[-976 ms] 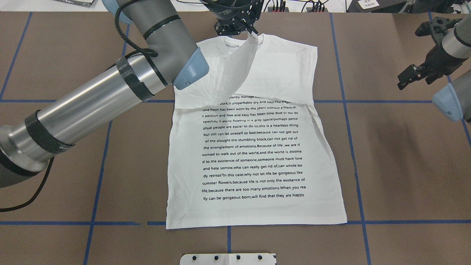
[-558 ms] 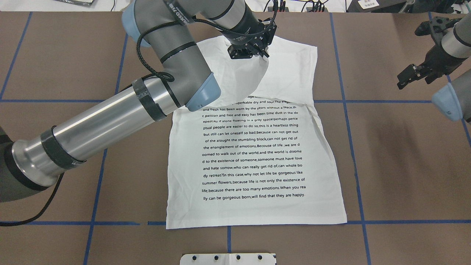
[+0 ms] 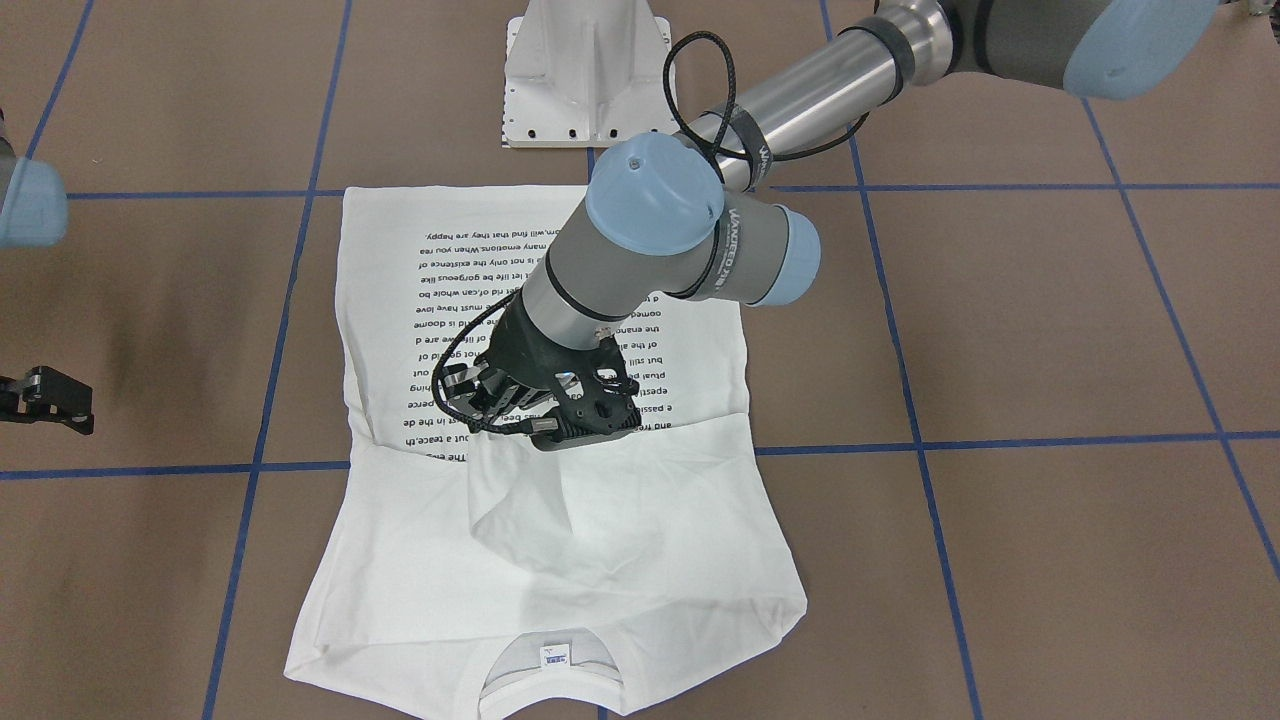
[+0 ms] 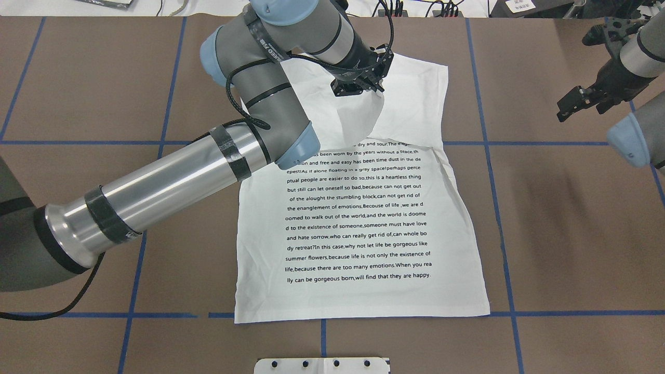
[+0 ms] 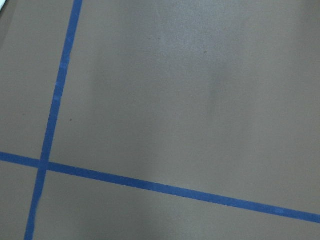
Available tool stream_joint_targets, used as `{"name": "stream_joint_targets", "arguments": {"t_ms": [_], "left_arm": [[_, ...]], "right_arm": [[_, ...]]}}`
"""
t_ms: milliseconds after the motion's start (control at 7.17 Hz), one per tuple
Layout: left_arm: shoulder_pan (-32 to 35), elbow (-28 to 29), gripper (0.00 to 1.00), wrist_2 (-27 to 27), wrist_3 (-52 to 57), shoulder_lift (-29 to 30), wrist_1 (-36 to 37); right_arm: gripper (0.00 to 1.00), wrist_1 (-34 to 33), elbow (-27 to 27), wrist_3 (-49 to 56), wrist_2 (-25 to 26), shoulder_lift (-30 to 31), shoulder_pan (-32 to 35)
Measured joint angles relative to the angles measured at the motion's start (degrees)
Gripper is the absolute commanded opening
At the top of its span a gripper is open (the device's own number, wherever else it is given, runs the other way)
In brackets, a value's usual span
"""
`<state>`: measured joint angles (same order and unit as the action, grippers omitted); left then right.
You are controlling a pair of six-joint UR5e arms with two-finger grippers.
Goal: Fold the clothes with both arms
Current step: 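Release the sleeve and lift the left gripper away from the shirt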
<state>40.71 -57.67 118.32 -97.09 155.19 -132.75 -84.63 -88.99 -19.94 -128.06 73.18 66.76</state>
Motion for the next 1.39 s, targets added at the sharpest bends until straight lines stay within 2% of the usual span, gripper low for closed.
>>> {"name": "stream_joint_targets", "arguments": {"t_ms": [139, 558, 976, 1116, 1395], "left_arm": [[-1.81, 1.50, 0.98, -3.13, -0.41, 1.25, -0.87], [-6.30, 3.11, 0.99, -9.73, -0.85, 3.11, -4.14], [-6.39, 1.88, 0.99, -10.12, 2.08, 1.08, -3.07], [-6.20, -1.31, 0.99, -9.79, 4.08, -1.29, 0.00], [-6.09, -15.03, 0.99, -8.83, 6.53, -9.93, 8.97]], "right_arm": [[1.00, 0.00, 0.02, -0.01, -0.01, -0.09, -0.01], [1.00, -0.01, -0.01, 0.06, -0.10, -0.54, -0.01], [1.00, 2.71, -0.05, -0.09, -0.97, -0.22, 0.01], [1.00, 6.15, -0.02, -1.34, -1.78, 0.99, -0.02], [1.00, 12.17, -1.84, -7.97, -2.17, 3.29, -1.01]]}}
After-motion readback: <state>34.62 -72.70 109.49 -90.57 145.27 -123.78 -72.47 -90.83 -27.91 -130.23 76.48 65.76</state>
